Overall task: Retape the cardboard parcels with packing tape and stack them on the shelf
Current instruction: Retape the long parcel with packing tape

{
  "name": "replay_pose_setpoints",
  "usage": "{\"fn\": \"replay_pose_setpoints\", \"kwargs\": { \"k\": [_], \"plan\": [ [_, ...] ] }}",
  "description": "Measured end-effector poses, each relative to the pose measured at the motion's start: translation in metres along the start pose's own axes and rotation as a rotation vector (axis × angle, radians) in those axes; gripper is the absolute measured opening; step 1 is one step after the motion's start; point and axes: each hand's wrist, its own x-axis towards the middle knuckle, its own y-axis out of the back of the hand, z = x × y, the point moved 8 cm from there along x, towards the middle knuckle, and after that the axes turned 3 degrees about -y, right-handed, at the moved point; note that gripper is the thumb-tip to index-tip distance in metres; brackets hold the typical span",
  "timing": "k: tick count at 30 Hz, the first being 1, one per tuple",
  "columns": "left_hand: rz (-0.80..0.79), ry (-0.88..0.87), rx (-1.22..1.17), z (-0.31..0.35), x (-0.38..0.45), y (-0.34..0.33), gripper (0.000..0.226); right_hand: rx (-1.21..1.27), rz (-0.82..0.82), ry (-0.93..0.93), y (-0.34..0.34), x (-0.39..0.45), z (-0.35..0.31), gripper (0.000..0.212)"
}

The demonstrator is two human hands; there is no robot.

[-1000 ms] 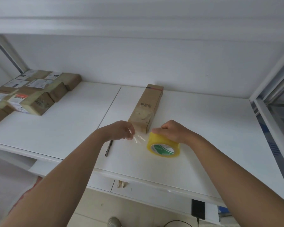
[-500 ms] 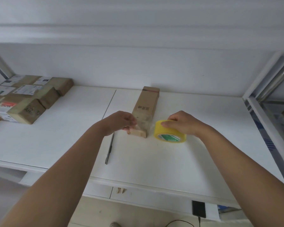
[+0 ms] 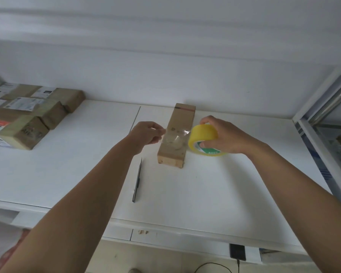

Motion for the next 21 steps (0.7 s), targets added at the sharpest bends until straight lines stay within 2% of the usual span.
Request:
{"fn": "replay_pose_setpoints", "kwargs": {
  "k": [4, 9, 17, 21],
  "plan": [
    [0.075, -0.046, -0.014, 0.008, 0.011, 0.008, 0.006, 0.036, 0.067, -0.002, 0.012, 0.006, -0.005, 0.066],
    [0.147, -0.063, 0.033, 0.01, 0.02, 0.008, 0.015, 0.002, 0.12, 0.014, 0.018, 0.008, -0.003, 0.064],
    [0.071, 0.027, 0.018, -0.012, 0.029, -0.007, 0.014, -0.025, 0.085, -0.046, 0.005, 0.01, 0.014, 0.065],
    [0.065, 0.016, 0.144, -0.018, 0.034, -0.01, 0.011, -0.054, 0.042, -0.051, -0.007, 0.014, 0.02, 0.066]
  ]
}}
